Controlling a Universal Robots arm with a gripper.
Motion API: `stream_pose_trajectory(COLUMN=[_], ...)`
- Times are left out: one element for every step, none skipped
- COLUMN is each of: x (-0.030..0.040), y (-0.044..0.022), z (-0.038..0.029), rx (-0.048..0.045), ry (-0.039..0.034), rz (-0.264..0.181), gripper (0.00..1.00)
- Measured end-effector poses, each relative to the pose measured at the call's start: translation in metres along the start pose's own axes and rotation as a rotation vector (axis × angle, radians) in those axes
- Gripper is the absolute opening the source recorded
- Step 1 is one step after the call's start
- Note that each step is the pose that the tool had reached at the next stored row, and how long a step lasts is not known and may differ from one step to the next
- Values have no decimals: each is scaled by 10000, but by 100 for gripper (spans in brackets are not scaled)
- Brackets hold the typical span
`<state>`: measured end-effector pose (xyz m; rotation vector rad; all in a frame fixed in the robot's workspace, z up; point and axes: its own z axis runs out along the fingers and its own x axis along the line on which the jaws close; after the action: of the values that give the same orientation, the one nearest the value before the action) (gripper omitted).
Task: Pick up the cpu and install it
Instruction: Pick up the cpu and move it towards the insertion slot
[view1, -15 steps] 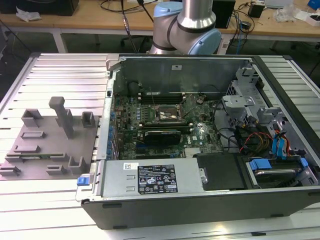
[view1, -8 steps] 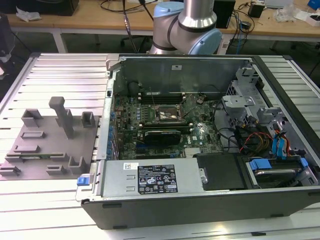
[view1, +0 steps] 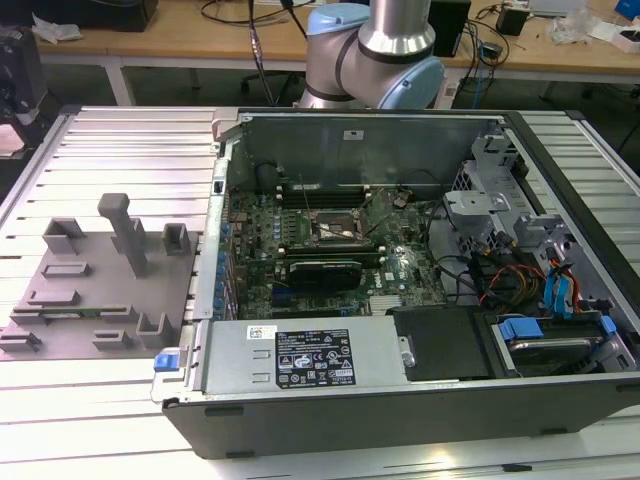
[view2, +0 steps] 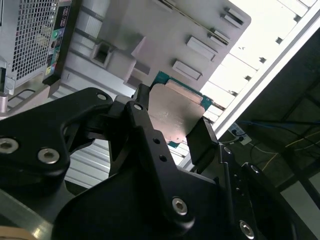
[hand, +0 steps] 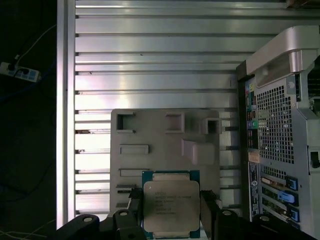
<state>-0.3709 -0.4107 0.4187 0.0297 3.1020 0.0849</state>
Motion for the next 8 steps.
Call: stream_pose_trajectory(x=[-11, -31, -41, -50, -62, -69, -79, -94], y=[0, 1, 1, 1, 1, 1, 1, 2], z=[0, 1, 2, 2, 2, 2, 3, 4], rx=[0, -1, 0, 0, 0, 0, 1, 0], ry=[0, 0, 0, 1, 1, 1, 1, 1], rz=[0, 0, 0, 0, 0, 0, -1, 0], gripper=[55, 55, 55, 55, 55, 55, 55, 55])
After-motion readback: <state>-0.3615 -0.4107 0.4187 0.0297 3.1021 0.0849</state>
